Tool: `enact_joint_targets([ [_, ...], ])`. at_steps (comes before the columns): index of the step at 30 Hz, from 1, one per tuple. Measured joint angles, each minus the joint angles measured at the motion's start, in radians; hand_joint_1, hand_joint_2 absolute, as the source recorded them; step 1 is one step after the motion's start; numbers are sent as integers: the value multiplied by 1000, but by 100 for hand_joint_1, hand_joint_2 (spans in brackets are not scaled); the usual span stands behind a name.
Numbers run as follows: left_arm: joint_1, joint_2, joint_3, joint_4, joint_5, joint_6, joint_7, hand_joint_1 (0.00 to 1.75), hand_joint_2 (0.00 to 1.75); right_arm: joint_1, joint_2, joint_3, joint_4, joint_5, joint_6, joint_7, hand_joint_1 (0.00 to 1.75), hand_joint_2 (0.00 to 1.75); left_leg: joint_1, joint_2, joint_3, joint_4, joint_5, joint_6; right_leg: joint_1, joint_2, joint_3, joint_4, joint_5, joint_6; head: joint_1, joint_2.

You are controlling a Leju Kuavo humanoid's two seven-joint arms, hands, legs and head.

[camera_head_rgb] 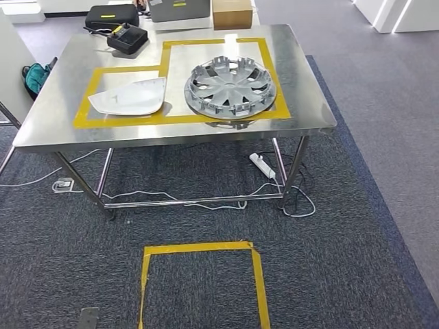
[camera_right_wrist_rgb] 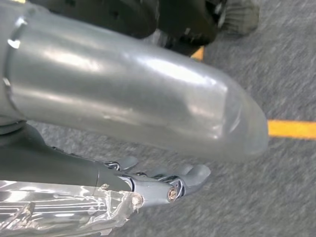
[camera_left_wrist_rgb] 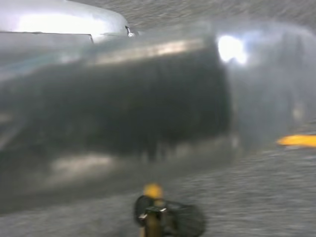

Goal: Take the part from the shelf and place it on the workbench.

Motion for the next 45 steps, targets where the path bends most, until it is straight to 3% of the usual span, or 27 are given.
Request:
enact_joint_targets([
  [2,3,-4,-9,10,-23,-10,40,0,0,0,0,-1,0,3,5,1,0,0,1,0,-21,125,-120,-8,0,-2,-34,1,30,-7,-8,0],
  [3,3,-6,-15,14,-34,-18,52,0,0,0,0,-1,0,4,8,2,0,0,1,0,-26,188,-148,-10,0,-3,-52,3,45,-6,-9,0],
  [5,4,-12,-27,18,-52,-31,54,0,0,0,0,-1,0,10,13,4,0,0,2,0,-6,247,-124,-13,0,-6,-90,9,74,-2,-10,0],
  [7,5,-17,-39,20,-64,-38,42,0,0,0,0,-1,0,18,16,6,0,0,5,0,75,181,-73,-14,-2,-7,-131,20,100,6,-10,0],
  [8,5,-19,-43,20,-67,-41,32,0,0,0,0,-1,0,22,17,6,0,0,6,-1,140,105,-72,-14,-1,-7,-148,27,110,11,-10,0],
  [10,3,-22,-50,21,-70,-47,17,0,0,-1,0,-1,0,27,18,6,0,0,5,-2,236,-33,-110,-3,1,-8,-169,38,131,20,-9,0],
  [11,2,-24,-53,21,-73,-49,13,0,0,-1,0,-1,0,29,17,5,0,0,3,-3,254,-67,-123,6,2,-8,-175,39,143,25,-9,0],
  [13,5,-27,-58,23,-78,-50,10,0,0,2,0,-1,0,31,16,5,0,0,1,0,241,-70,-115,25,-2,-6,-185,39,152,37,-9,0],
  [14,7,-28,-60,24,-81,-50,9,0,0,5,0,-1,0,32,15,5,0,0,2,2,231,-69,-105,34,-3,-5,-193,53,131,42,-9,0],
  [16,8,-30,-66,25,-84,-50,11,0,0,10,0,-1,0,34,12,5,0,0,3,5,205,-69,-80,47,-5,-3,-221,135,39,52,-4,0],
  [18,9,-33,-70,26,-85,-50,15,0,0,8,0,-1,0,36,12,4,0,0,0,5,171,-68,-52,50,-5,-3,-247,267,-46,56,0,0],
  [20,9,-36,-71,26,-86,-50,18,0,0,6,0,-1,0,37,11,3,0,0,-2,5,134,-67,-23,49,-5,-3,-231,335,-36,55,0,0],
  [22,9,-39,-71,26,-87,-51,18,0,0,5,0,0,0,37,11,2,0,0,-3,5,101,-67,5,45,-5,-3,-148,268,22,49,1,0],
  [24,9,-41,-73,26,-92,-52,16,0,0,-1,0,1,0,40,11,-2,0,0,-6,4,79,-65,30,36,-4,-1,-24,106,14,43,0,0],
  [25,8,-42,-73,26,-95,-52,15,0,0,-5,0,2,0,42,12,-4,0,0,-6,4,73,-66,42,31,-2,0,14,42,-3,41,-1,0],
  [26,8,-43,-74,26,-98,-52,14,0,0,-8,0,2,0,44,14,-7,0,0,-6,4,70,-68,54,26,1,2,32,3,-18,37,-1,0],
  [28,10,-45,-76,26,-101,-52,13,0,0,-8,-1,3,0,47,19,-10,0,0,-3,4,65,-71,69,14,3,0,14,-4,-6,23,0,0],
  [30,15,-45,-76,27,-104,-52,12,0,0,-6,-2,3,1,48,23,-10,0,0,0,3,49,-35,11,2,1,-3,-10,-3,18,5,-2,0],
  [32,18,-45,-77,28,-107,-52,12,0,0,-6,-3,3,1,48,24,-10,0,0,1,2,21,76,-108,-6,0,-4,-42,-3,46,-4,-8,0],
  [33,18,-46,-77,28,-108,-54,12,0,0,-6,-4,3,1,48,24,-10,0,0,1,2,9,144,-151,-8,1,-5,-58,-2,61,-5,-10,0],
  [34,17,-47,-78,28,-109,-58,11,0,0,-6,-4,3,1,48,25,-10,0,0,1,2,5,199,-166,-9,2,-5,-76,0,76,-4,-10,0],
  [36,18,-47,-78,28,-111,-70,8,0,0,-6,-4,4,1,48,25,-8,0,0,0,2,40,222,-126,-7,3,-6,-113,3,103,-2,-10,0],
  [38,18,-48,-79,28,-115,-81,3,0,0,-5,-4,4,1,48,27,-7,0,0,-1,3,140,112,-83,0,4,-6,-146,9,126,4,-10,0],
  [40,15,-49,-80,28,-122,-86,-2,0,0,-4,-4,4,1,48,28,-8,0,0,-4,6,244,-39,-105,10,7,-10,-165,18,143,12,-9,0],
  [41,14,-50,-82,28,-125,-87,-6,0,0,-3,-4,3,1,48,28,-8,0,0,-6,6,271,-84,-121,17,7,-14,-169,20,151,17,-9,0],
  [43,16,-53,-86,28,-129,-89,-12,0,0,0,-4,3,1,48,28,-9,0,0,-9,2,272,-102,-122,32,3,-21,-172,20,162,28,-8,0],
  [45,21,-54,-90,28,-130,-89,-16,0,0,3,-4,3,1,48,26,-10,0,0,-7,-3,263,-103,-105,46,-1,-17,-188,54,133,41,-6,0],
])
